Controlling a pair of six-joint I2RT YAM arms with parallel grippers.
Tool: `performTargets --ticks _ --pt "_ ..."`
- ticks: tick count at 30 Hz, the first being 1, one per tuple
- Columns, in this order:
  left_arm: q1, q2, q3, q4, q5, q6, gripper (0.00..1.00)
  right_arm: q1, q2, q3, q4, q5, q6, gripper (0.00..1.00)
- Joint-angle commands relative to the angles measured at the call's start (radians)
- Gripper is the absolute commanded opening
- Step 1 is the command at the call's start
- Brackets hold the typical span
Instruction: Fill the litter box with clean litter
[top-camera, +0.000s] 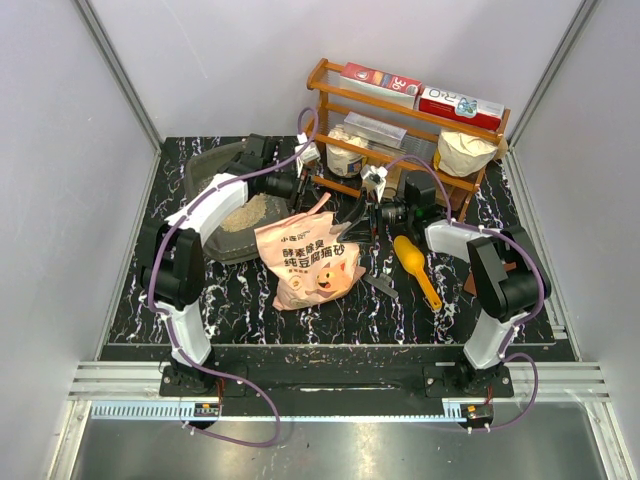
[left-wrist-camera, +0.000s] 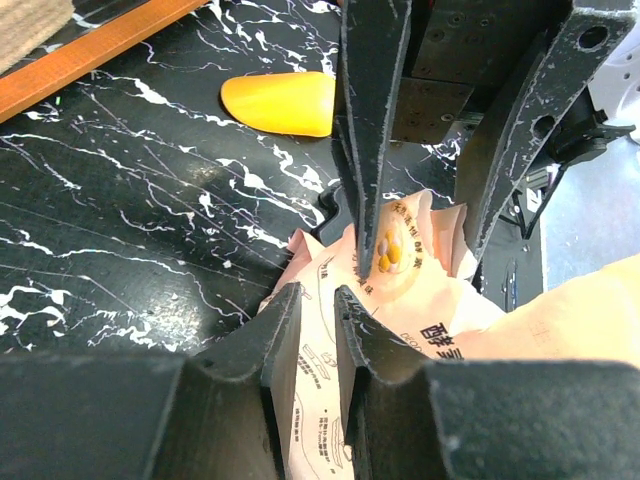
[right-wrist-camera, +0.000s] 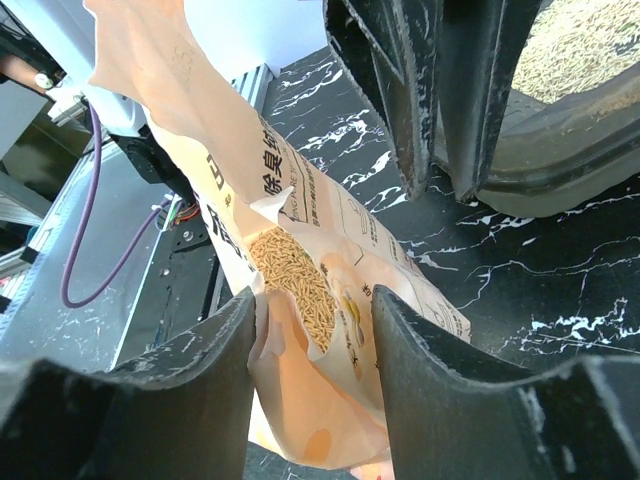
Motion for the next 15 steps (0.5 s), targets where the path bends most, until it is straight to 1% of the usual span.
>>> performTargets --ticks 1,2,4,5,6,8,9,11,12,14,15 --pt "0.022 -0.031 0.041 0.012 -0.014 0.027 0.24 0.01 0.024 0.008 0.07 -0.038 0.027 0.51" --pt "0.027 -0.037 0.039 0.012 -0.016 0.027 0.24 0.01 0.03 0.008 0.076 -0.042 0.033 0.48" --pt "0.042 -0.047 0.036 0.007 -0.019 0.03 0.24 0.01 0.03 0.005 0.074 -0.045 0.033 0.45" --pt "0.05 -0.06 0.036 -0.007 -0.017 0.031 0.24 0.009 0.028 0.002 0.074 -0.044 0.038 0.42" --pt "0.059 -0.068 0.031 -0.013 -0.014 0.034 0.24 0.012 0.028 0.002 0.073 -0.047 0.041 0.36" --pt "0.095 -0.105 0.016 -0.02 -0.01 0.034 0.24 0.01 0.025 -0.001 0.083 -0.045 0.063 0.29" --pt "0.108 -0.119 -0.007 -0.02 -0.005 0.031 0.24 0.01 0.024 -0.004 0.09 -0.042 0.071 0.21" --pt "0.156 -0.168 -0.031 -0.042 -0.002 0.027 0.25 0.009 0.018 -0.006 0.111 -0.032 0.114 0.14" --pt "0.171 -0.189 -0.062 -0.053 -0.005 0.03 0.28 0.009 0.016 -0.003 0.114 -0.032 0.129 0.08" --pt "0.223 -0.262 -0.1 -0.086 -0.01 0.042 0.32 0.007 0.008 0.009 0.11 -0.032 0.163 0.03" --pt "0.24 -0.29 -0.145 -0.099 -0.007 0.048 0.37 0.006 0.007 0.016 0.103 -0.035 0.172 0.01"
